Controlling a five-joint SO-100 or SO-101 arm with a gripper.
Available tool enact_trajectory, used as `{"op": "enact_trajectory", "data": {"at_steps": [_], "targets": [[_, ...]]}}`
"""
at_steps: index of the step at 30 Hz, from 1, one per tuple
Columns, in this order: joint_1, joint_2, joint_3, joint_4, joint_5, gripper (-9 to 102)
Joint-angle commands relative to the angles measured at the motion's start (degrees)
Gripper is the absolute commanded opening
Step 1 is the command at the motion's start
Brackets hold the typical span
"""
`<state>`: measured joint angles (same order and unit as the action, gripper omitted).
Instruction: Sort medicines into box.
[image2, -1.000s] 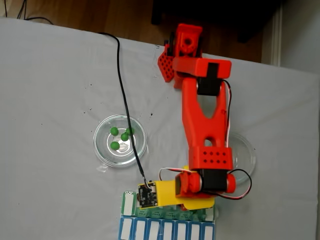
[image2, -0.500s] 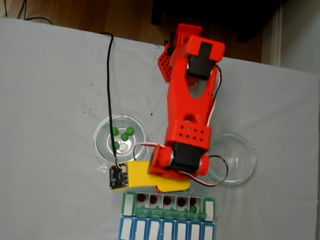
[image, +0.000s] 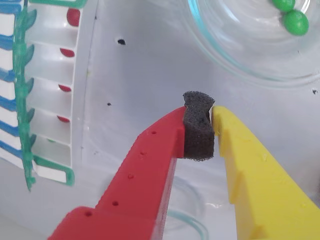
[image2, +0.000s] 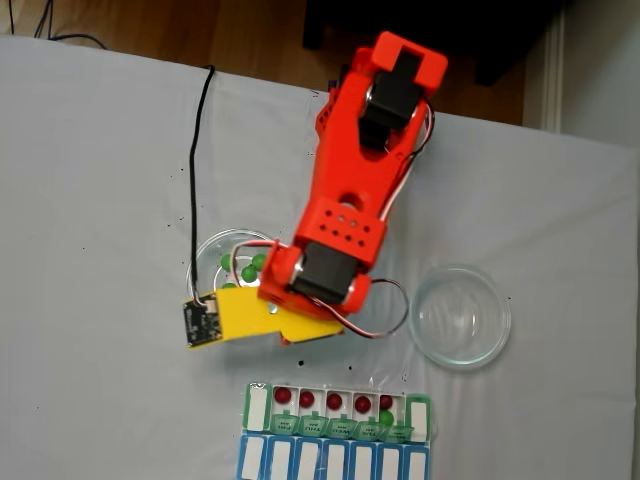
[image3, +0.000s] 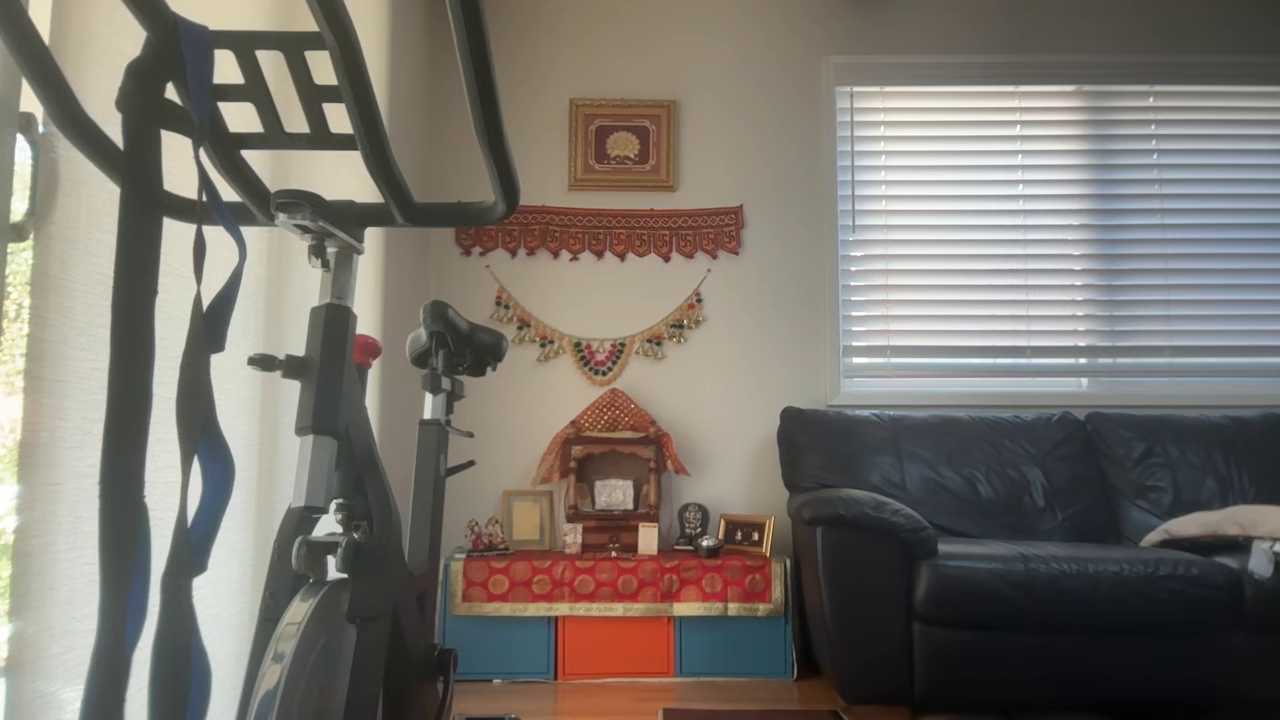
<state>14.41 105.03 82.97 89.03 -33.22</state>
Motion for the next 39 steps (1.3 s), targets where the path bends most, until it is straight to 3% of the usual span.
{"op": "enact_trajectory", "data": {"at_steps": [1, 12, 21, 39], "targets": [[2.3, 1.1, -0.7, -1.3, -3.5, 1], [9.6, -1.4, 4.0, -4.6, -13.4, 1], [13.1, 4.1, 16.1, -13.4, -19.6, 1], [15.1, 10.3, 28.0, -24.5, -22.9, 2]]}}
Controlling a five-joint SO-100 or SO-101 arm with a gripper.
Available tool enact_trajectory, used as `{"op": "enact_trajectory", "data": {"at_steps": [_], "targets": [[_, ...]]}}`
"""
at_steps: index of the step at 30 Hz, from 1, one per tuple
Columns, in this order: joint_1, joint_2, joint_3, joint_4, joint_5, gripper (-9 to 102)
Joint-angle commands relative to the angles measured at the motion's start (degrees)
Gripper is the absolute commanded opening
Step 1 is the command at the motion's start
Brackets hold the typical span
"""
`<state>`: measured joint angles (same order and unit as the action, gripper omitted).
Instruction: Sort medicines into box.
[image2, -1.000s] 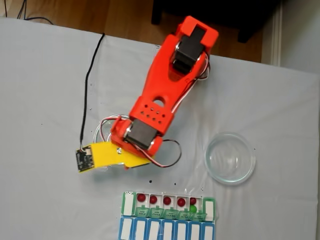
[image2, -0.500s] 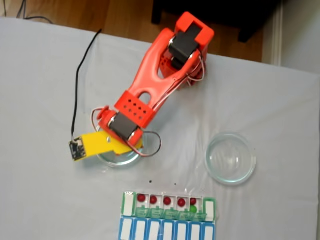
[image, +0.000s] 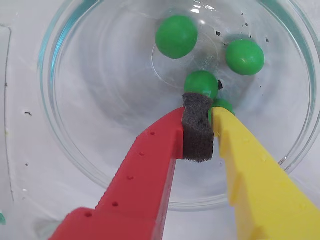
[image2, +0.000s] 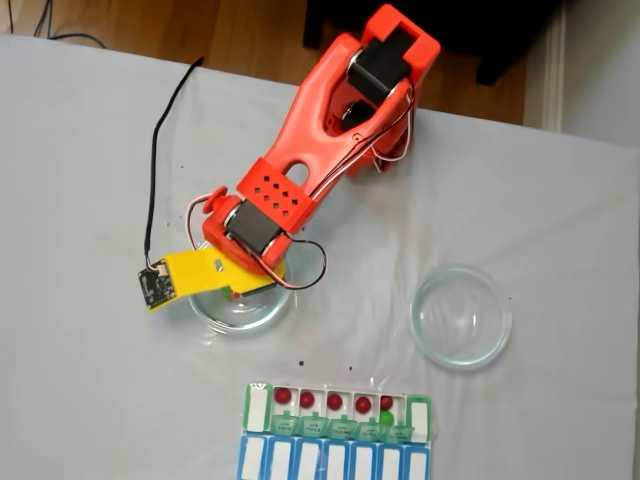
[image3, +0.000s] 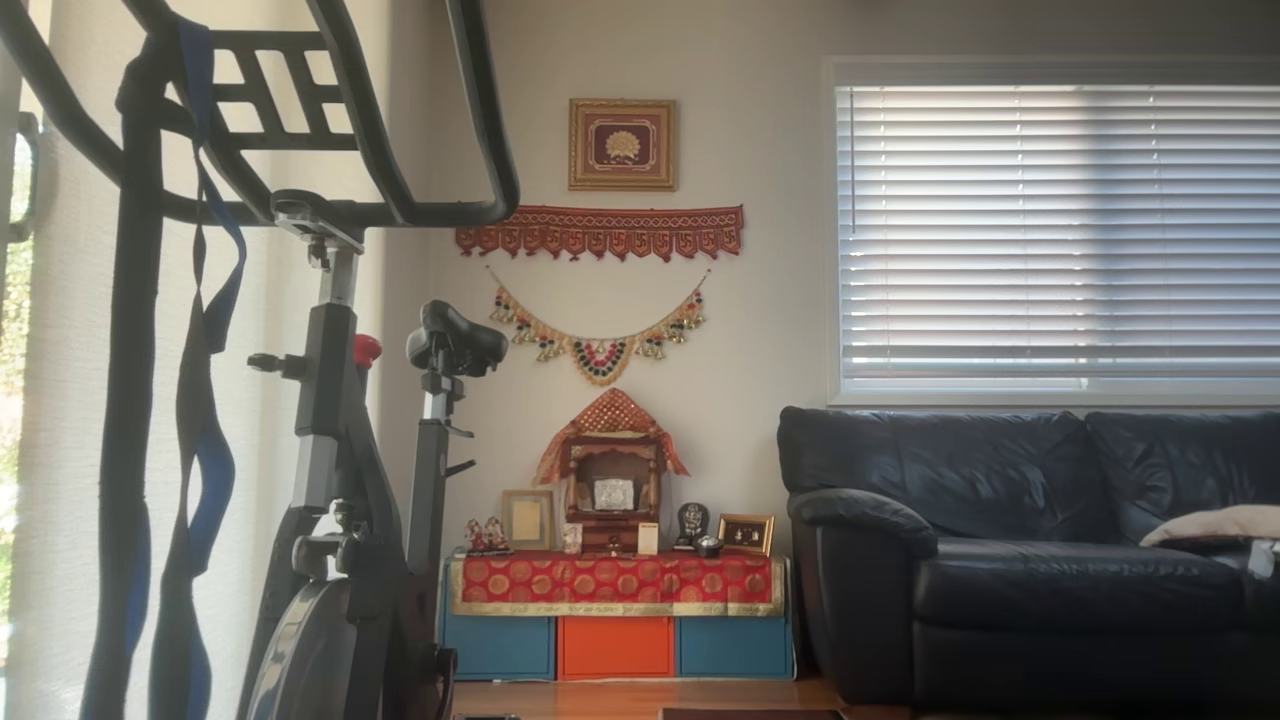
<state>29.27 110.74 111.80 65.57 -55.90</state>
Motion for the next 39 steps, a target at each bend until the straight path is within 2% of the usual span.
{"op": "enact_trajectory", "data": {"at_steps": [1, 15, 18, 24, 39], "targets": [[0.4, 4.5, -0.6, -1.2, -0.2, 2], [0.8, 2.4, -3.8, 1.9, -0.2, 3], [0.8, 2.3, -4.1, 2.4, -0.4, 11], [1.1, 1.2, -7.0, 4.6, -0.1, 15], [1.0, 0.4, -2.9, -0.3, -0.7, 14]]}}
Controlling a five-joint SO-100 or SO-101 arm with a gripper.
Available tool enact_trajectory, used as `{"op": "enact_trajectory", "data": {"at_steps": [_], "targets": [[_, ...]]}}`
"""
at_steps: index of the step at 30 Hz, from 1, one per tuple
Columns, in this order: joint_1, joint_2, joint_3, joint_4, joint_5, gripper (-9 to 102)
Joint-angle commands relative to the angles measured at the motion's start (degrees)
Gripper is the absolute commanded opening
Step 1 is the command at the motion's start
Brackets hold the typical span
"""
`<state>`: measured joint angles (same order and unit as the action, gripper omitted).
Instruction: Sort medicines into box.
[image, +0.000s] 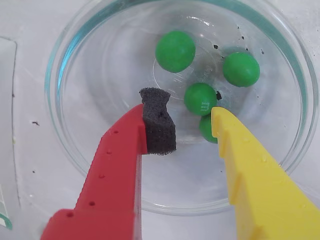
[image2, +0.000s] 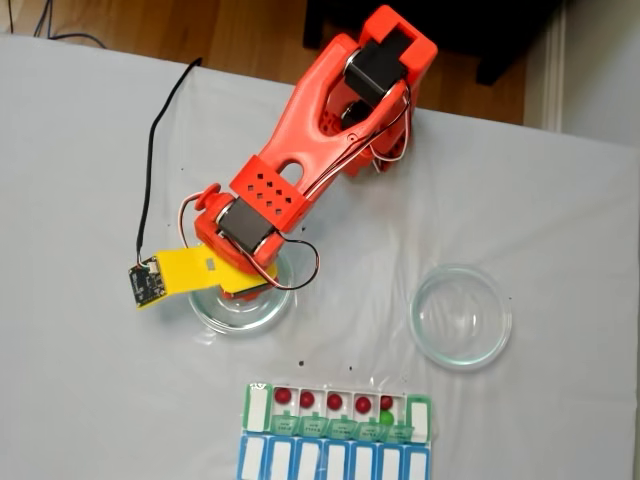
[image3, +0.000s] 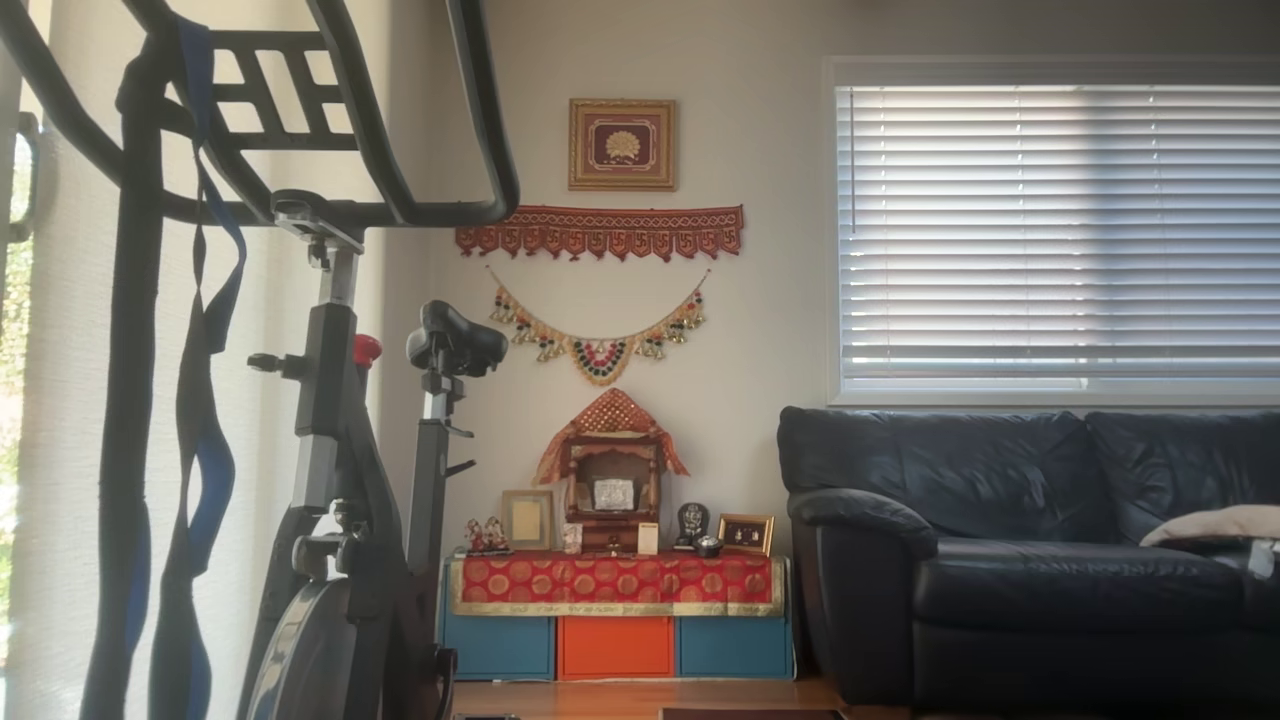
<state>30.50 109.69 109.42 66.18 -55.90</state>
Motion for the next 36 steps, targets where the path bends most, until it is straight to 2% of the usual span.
{"op": "enact_trajectory", "data": {"at_steps": [1, 16, 36], "targets": [[-0.3, 1.6, 0.1, -1.3, -0.8, 14], [-1.4, 3.2, 6.2, -5.6, -0.4, 11], [-1.7, -0.1, 6.9, -9.6, -0.4, 10]]}}
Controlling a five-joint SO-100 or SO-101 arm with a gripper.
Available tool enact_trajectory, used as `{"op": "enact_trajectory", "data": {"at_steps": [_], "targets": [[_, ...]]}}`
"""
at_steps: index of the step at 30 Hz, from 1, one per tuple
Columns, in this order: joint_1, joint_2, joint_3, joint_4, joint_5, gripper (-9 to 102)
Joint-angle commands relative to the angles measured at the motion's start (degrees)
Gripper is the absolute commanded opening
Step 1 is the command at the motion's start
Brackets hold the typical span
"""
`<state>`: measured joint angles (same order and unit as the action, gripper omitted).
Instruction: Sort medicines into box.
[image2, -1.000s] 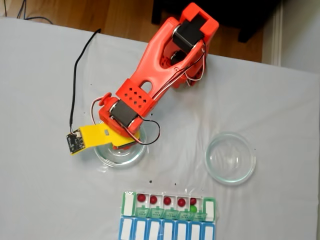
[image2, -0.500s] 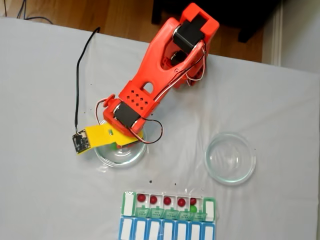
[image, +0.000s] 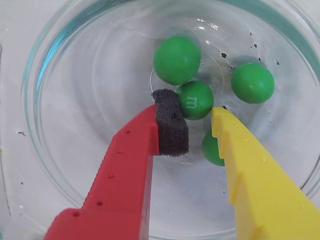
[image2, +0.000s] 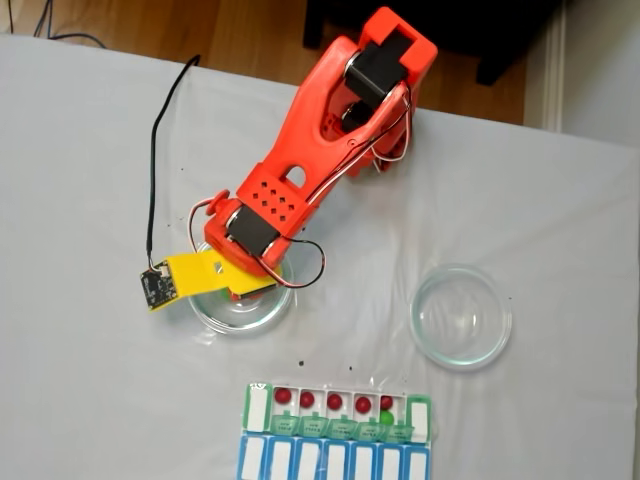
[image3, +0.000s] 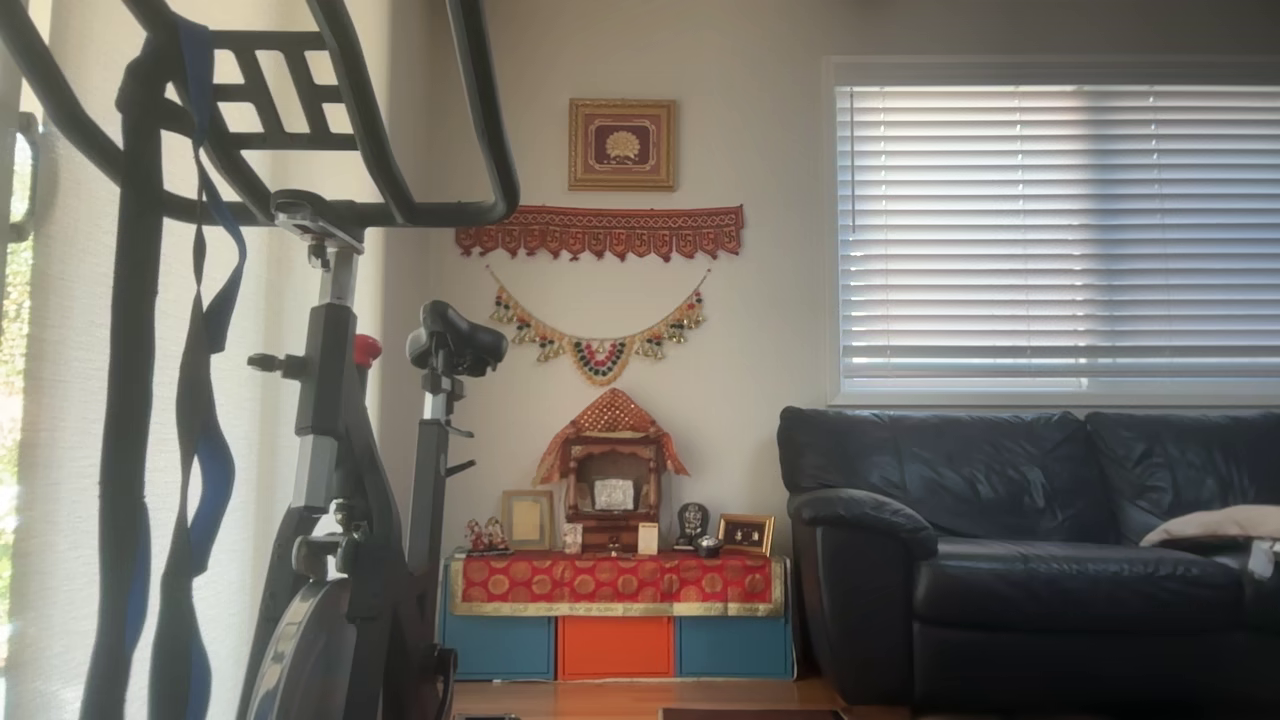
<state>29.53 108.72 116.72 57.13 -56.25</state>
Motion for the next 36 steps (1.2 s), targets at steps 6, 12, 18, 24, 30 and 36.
{"op": "enact_trajectory", "data": {"at_steps": [6, 12, 18, 24, 30, 36], "targets": [[-0.6, 0.5, -0.6, -0.9, 0.3, 10], [-0.5, -0.1, -0.9, -1.6, 0.3, 10], [-0.4, -0.6, -1.0, -2.5, 0.2, 10], [-0.4, -0.9, -0.8, -3.3, 0.3, 10], [-0.4, 0.2, -0.4, -4.0, 0.4, 10], [-0.3, 0.9, -0.4, -4.2, 0.4, 9]]}}
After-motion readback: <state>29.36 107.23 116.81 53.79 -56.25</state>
